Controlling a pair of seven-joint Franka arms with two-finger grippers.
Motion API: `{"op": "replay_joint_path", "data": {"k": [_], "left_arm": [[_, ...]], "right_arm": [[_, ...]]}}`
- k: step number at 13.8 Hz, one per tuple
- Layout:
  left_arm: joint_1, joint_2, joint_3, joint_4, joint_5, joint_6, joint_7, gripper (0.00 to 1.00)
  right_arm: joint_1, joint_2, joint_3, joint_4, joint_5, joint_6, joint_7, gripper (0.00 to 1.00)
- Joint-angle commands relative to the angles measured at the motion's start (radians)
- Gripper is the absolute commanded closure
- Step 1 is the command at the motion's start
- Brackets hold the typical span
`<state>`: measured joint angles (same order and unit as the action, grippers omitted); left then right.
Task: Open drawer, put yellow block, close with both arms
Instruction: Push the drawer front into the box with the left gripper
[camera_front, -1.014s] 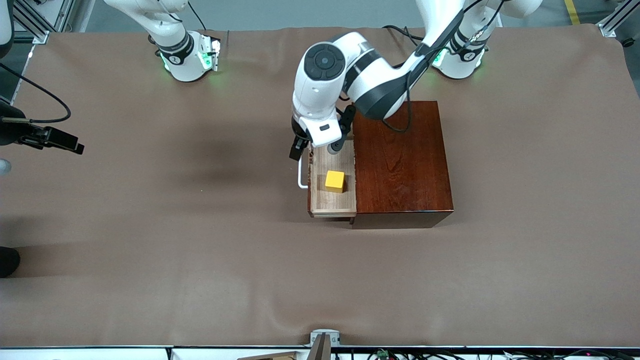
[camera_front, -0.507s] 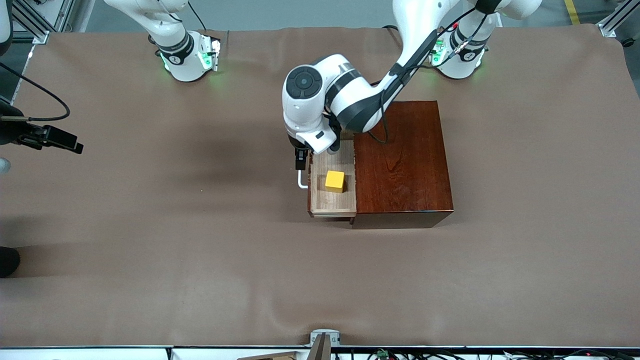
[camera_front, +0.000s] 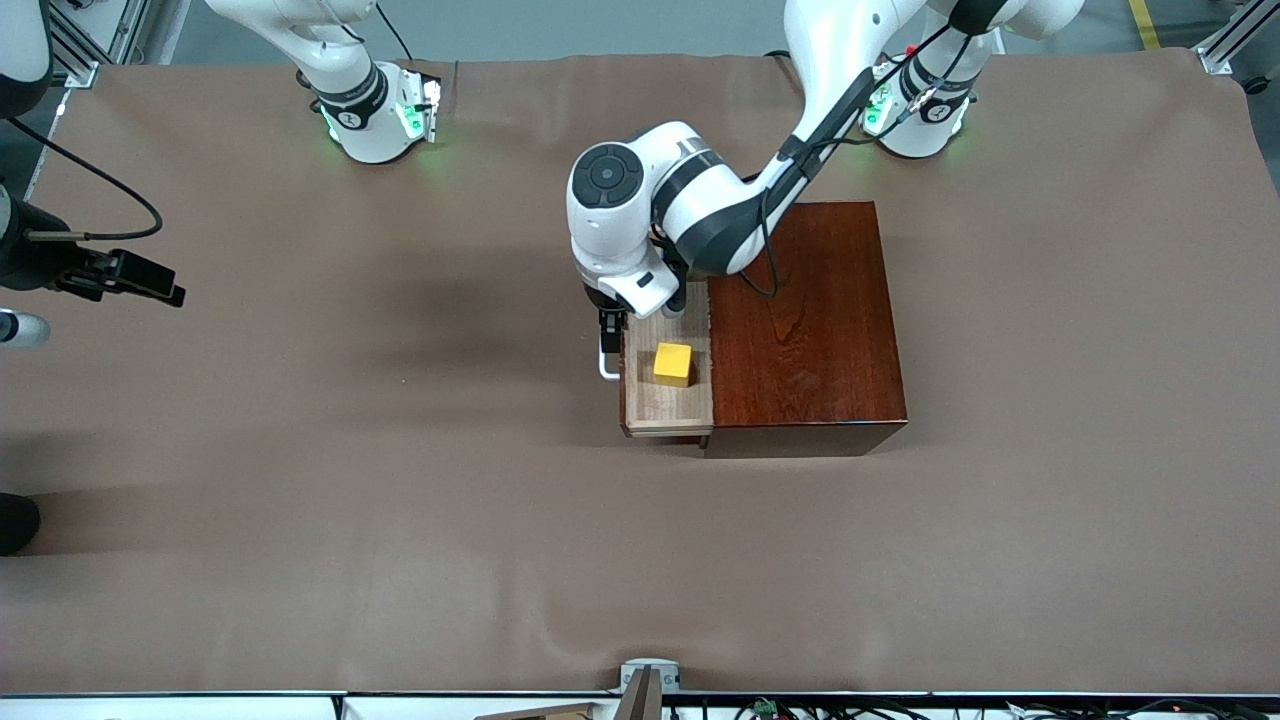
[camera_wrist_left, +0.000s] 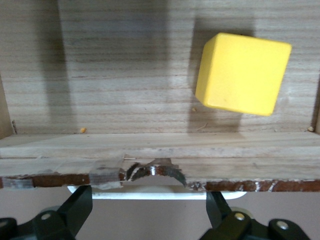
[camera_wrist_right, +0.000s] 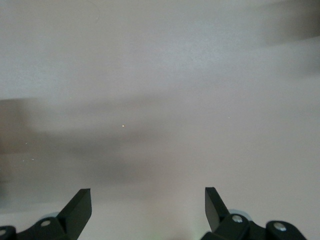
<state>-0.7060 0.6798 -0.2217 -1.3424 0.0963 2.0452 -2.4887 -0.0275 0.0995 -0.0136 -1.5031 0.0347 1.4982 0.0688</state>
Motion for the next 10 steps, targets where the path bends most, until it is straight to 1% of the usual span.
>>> {"op": "replay_joint_path", "data": {"k": [1, 6, 10], "left_arm": [[0.023, -0.006, 0.004, -0.009, 0.068, -0.049, -0.041, 0.00], [0.031, -0.006, 0.008, -0.008, 0.144, -0.221, -0.042, 0.00], [0.030, -0.006, 0.008, -0.006, 0.187, -0.322, -0.045, 0.00]], "right_arm": [[0.006, -0.015, -0.020, -0.003, -0.010, -0.004, 0.011, 0.00], [0.009, -0.015, -0.019, -0.003, -0.009, -0.004, 0.008, 0.00], [0.014, -0.015, -0.017, 0.004, -0.009, -0.004, -0.007, 0.00]]}}
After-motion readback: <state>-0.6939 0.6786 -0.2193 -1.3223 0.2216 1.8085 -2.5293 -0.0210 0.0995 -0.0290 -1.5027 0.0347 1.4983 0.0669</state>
